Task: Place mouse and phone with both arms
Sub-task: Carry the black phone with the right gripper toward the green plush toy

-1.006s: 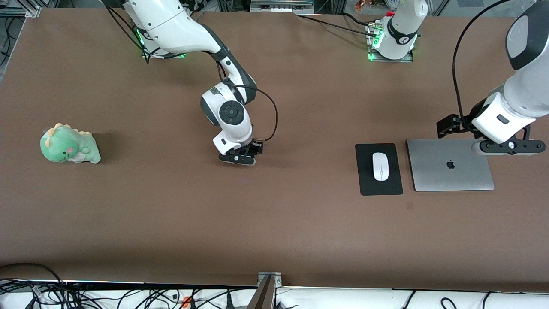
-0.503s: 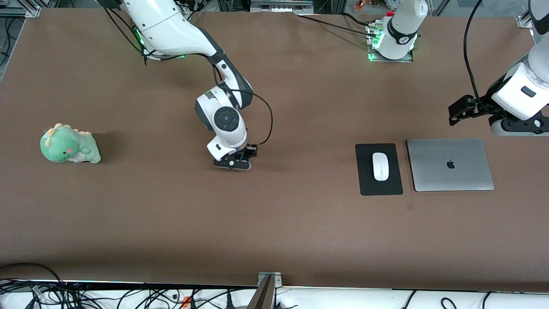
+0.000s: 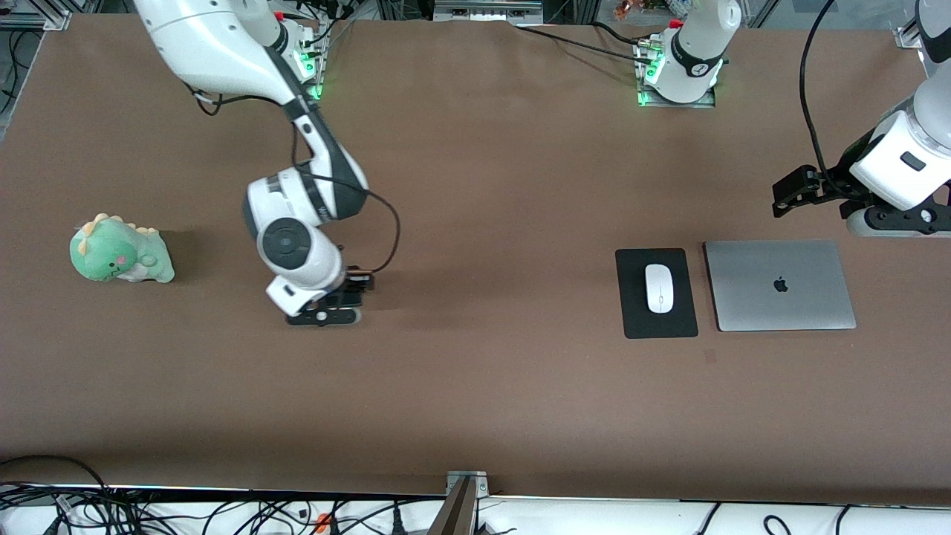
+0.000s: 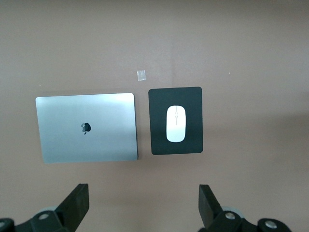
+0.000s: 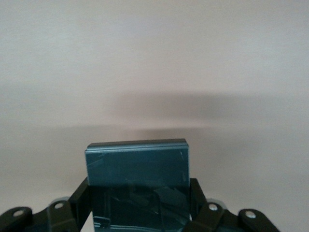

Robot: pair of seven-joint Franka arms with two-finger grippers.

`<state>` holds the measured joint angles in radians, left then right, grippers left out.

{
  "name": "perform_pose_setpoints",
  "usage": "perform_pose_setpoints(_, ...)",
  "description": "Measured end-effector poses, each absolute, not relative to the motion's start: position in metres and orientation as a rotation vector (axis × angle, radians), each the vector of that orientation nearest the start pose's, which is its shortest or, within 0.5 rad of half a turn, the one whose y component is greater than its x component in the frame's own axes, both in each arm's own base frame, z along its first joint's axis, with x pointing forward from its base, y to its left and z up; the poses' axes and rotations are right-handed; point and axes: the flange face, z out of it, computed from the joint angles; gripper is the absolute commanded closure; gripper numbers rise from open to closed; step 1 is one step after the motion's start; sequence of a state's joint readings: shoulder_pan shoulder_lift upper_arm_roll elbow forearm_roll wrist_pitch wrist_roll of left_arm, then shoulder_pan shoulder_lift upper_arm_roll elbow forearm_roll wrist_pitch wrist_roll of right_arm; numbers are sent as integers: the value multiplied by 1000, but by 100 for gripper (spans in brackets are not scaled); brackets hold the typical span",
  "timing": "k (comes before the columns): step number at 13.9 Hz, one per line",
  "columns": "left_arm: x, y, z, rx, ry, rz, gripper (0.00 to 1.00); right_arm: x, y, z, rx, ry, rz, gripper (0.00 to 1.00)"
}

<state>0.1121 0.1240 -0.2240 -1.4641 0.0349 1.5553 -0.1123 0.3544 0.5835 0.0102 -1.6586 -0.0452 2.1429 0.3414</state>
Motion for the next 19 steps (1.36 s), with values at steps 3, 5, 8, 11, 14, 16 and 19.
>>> perform_pose_setpoints(3,588,-54,604,-3131,-2,45,0,630,164,275,-3193,-87,145,56)
perform_pose_setpoints(5,587,-57,605,-3131,6,43,0,622,99,276,-3184,-37,120,56)
perform_pose_setpoints(8,587,-60,605,-3123,7,42,0,594,17,256,-3171,41,44,56)
perform_pose_setpoints(11,587,-62,605,-3123,13,41,0,570,-30,225,-3163,95,-62,56)
perform_pose_setpoints(14,586,-64,606,-3123,11,38,0,553,-54,196,-3157,143,-138,56)
perform_pose_setpoints(16,586,-64,606,-3123,8,38,0,550,-59,181,-3153,158,-162,55)
perform_pose_setpoints(19,586,-64,606,-3123,-1,36,0,548,-62,169,-3151,168,-171,0)
